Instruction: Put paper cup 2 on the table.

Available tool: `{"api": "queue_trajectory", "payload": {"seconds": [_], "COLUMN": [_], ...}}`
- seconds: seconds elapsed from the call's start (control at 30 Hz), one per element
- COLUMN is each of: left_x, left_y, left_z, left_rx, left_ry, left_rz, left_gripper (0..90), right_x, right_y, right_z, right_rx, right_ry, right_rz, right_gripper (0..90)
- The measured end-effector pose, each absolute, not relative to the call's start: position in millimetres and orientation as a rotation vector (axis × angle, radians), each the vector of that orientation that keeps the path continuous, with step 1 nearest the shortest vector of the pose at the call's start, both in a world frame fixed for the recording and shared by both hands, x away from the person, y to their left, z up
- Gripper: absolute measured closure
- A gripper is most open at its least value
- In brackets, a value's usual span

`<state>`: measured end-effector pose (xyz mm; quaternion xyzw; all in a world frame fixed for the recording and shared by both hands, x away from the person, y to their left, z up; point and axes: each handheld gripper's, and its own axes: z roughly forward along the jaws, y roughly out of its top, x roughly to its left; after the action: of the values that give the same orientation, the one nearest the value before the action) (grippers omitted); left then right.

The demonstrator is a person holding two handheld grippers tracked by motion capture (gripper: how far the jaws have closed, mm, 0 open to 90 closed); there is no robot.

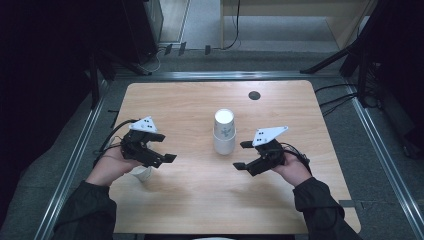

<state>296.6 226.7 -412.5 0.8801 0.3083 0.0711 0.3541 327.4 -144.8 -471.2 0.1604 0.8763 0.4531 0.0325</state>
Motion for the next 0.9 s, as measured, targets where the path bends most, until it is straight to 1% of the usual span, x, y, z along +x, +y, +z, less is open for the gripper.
{"api": "queue_trajectory", "payload": {"seconds": [0.3, 0.53, 0.6, 0.67, 0.9], "left_x": [297, 296, 295, 296, 293], "left_y": [201, 183, 177, 173, 160], "left_z": [-417, -422, -425, -428, -436], "left_rx": [2.274, 2.281, 2.269, 2.269, 2.268], "left_ry": [0.77, 0.738, 0.753, 0.759, 0.745], "left_rz": [0.18, 0.212, 0.241, 0.22, 0.228], "left_gripper": [15.8, 15.8, 15.8, 15.7, 15.7], "right_x": [324, 322, 322, 321, 320], "right_y": [-150, -154, -155, -155, -155], "right_z": [-472, -471, -471, -471, -472], "right_rx": [0.514, 0.527, 0.524, 0.532, 0.53], "right_ry": [2.69, 2.681, 2.681, 2.684, 2.683], "right_rz": [1.391, 1.391, 1.386, 1.385, 1.38], "right_gripper": [22.1, 22.1, 22.1, 22.1, 22.0]}}
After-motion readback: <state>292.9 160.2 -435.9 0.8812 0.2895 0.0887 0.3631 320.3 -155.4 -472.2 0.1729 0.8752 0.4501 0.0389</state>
